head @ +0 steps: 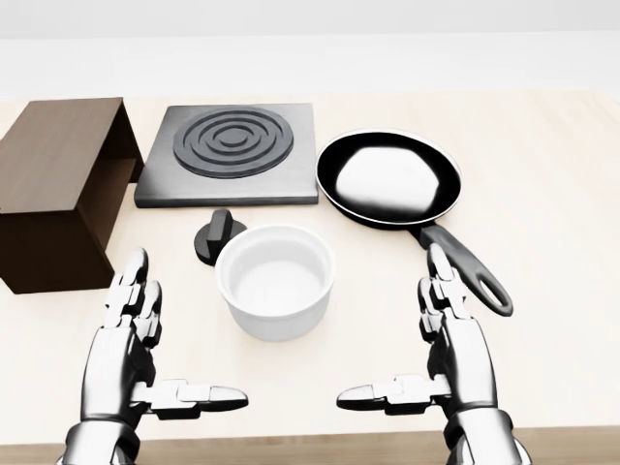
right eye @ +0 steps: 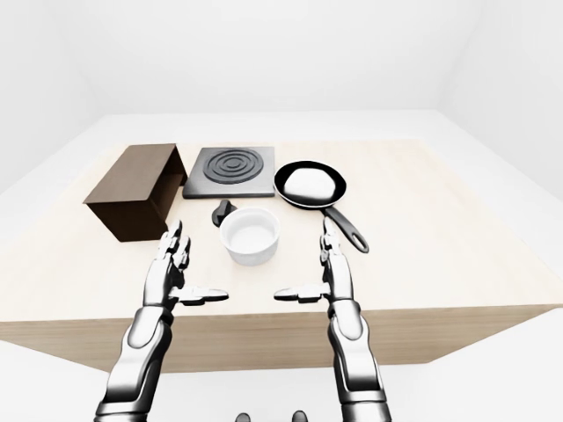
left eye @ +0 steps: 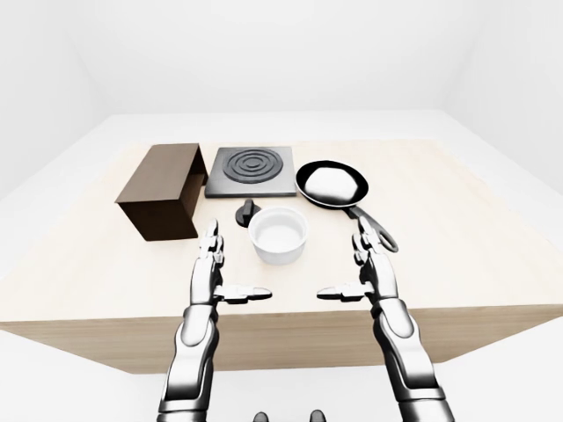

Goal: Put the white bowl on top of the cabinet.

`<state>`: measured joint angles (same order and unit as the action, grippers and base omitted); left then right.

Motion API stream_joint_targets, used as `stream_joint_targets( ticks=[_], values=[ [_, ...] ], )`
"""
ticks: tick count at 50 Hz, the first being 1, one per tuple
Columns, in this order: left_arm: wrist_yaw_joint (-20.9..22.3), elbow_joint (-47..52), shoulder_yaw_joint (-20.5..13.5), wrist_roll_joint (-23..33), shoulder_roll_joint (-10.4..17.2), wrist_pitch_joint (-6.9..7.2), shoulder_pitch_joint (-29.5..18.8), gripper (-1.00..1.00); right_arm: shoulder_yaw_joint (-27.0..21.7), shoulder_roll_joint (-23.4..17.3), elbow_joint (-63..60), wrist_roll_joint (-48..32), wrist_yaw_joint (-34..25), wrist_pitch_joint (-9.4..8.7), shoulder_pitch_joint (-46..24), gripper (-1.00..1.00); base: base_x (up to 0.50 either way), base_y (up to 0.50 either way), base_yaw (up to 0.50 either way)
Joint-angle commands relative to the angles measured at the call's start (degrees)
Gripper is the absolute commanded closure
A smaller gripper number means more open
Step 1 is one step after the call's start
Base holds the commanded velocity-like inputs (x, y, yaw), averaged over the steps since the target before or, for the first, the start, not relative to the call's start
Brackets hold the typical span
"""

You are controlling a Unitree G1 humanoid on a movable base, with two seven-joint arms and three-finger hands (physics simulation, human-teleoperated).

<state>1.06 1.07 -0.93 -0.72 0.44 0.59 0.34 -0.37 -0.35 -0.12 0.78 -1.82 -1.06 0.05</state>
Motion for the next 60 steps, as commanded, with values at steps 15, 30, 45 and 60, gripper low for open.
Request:
stream_joint_targets(
  ticks=[15,30,45,60],
  values=[
    [2.40,2.97,-0.98,-0.78,0.51,1.56,1.35,-1.00,0.17,-0.21,0.57,-0.77,-2.11,-0.39,0.15,-1.00,0.00,0.00,0.00],
    [2.83,2.93,-0.57,-0.48,0.42,1.52,1.71,-1.00,-0.05,-0.08,1.29,-2.42,0.58,2.47,0.01,-1.00,0.02,0.02,0.00],
    [3.69,4.63,0.15,-0.30,0.24,1.63,3.06,-1.00,-0.02,-0.11,0.73,-2.88,1.16,3.15,0.33,-1.00,0.16,0.17,0.00],
    [4.28,4.54,0.80,0.26,0.16,1.31,3.47,-1.00,-0.51,-0.15,0.20,-0.07,-0.61,2.30,0.23,-1.00,0.09,0.09,0.00]
  ],
)
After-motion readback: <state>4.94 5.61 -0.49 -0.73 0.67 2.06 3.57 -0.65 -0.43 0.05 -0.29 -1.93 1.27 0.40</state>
